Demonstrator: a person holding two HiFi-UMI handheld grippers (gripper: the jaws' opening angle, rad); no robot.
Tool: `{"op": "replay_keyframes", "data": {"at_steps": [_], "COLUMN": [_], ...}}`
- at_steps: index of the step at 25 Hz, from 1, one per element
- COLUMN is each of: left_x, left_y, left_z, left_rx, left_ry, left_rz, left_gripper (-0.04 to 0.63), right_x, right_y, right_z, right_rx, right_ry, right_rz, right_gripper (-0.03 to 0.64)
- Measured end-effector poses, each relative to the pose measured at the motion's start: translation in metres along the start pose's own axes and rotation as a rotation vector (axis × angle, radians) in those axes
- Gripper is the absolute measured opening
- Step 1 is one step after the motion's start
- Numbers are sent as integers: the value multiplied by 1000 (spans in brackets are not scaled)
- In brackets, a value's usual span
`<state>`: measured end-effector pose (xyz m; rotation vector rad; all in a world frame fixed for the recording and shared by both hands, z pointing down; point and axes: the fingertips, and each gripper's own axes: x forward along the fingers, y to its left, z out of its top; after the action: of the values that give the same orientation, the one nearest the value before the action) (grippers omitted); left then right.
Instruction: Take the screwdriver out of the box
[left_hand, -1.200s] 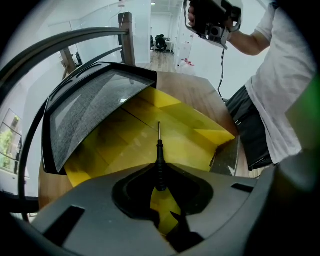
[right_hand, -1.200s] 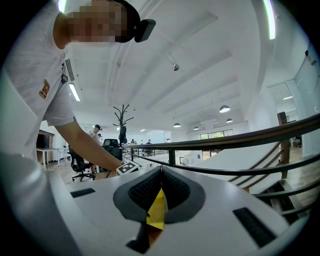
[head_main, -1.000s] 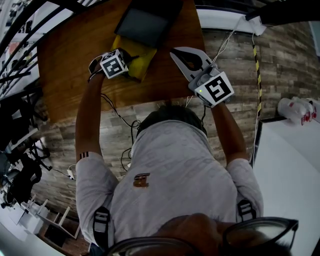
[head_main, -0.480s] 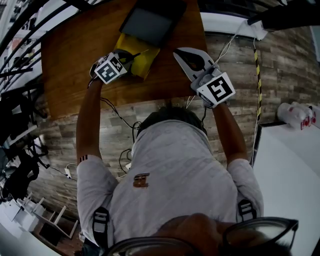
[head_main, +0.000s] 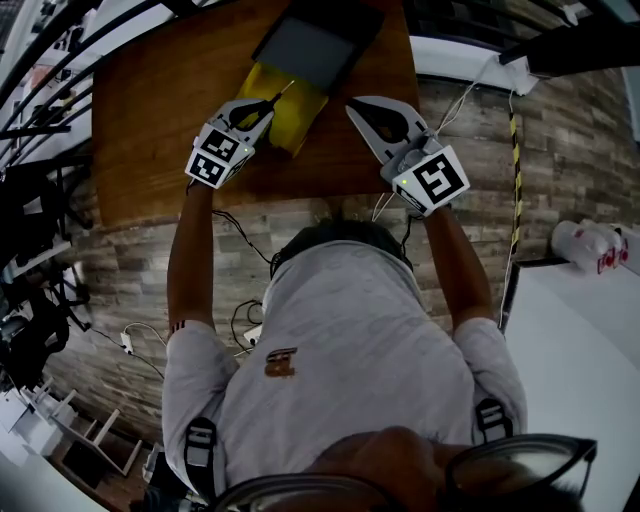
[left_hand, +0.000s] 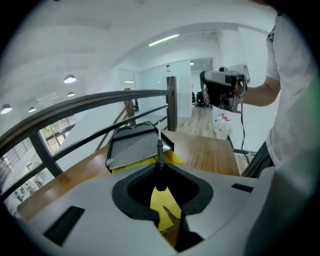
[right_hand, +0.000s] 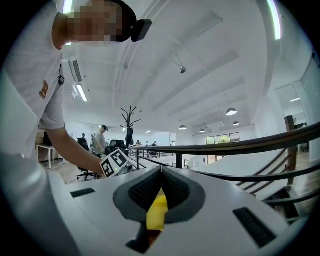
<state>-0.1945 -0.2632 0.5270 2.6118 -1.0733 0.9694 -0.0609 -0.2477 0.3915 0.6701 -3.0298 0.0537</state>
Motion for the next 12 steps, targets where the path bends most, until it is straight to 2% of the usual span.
{"op": "replay_keyframes", "data": {"at_steps": [12], "left_x": [-83], "left_y": [-26], "left_z": [74], "left_rx": [-261], "left_ry": [-496], "left_rz": [156], "left_gripper": [80], "right_x": [-1], "right_y": [35], "right_z": [27], "right_rx": [-6], "right_ry": [-61], "right_rz": [28], "right_gripper": [32]}}
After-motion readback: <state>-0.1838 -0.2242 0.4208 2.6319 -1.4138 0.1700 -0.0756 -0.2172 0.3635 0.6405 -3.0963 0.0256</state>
